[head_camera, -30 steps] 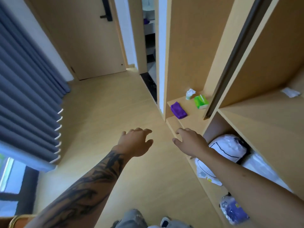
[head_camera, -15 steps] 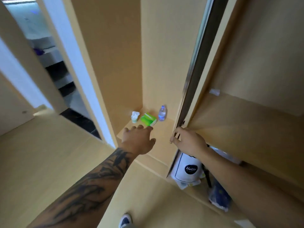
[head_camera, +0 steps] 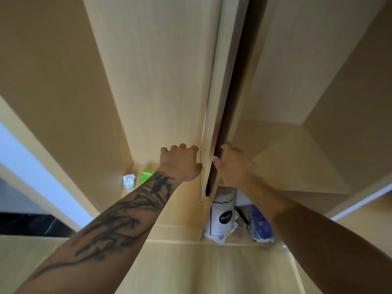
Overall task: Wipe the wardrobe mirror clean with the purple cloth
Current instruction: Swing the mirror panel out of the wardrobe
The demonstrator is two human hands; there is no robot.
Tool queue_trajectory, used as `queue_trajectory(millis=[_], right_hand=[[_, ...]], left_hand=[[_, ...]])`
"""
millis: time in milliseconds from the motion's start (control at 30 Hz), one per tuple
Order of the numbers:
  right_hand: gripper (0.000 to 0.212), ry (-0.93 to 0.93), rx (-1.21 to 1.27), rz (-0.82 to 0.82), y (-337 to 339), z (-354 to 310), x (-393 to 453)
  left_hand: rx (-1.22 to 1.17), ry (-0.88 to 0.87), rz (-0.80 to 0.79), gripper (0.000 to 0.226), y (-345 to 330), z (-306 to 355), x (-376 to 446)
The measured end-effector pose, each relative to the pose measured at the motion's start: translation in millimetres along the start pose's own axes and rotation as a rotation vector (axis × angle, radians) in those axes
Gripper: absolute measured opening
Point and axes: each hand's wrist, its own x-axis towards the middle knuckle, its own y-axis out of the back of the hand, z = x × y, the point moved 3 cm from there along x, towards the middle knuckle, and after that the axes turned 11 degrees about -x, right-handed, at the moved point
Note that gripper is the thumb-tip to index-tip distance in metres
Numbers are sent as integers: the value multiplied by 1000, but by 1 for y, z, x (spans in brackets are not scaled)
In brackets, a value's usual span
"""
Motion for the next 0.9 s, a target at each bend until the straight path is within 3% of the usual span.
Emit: queue_trajectory(millis=[567,900], right_hand=[[29,-133,157,277,52,-47,19],[19,-219,171,262,58,-52,6]], left_hand=[[3,14,12,61,36,7,-10],[-26,29,40,61,47,4,-31]])
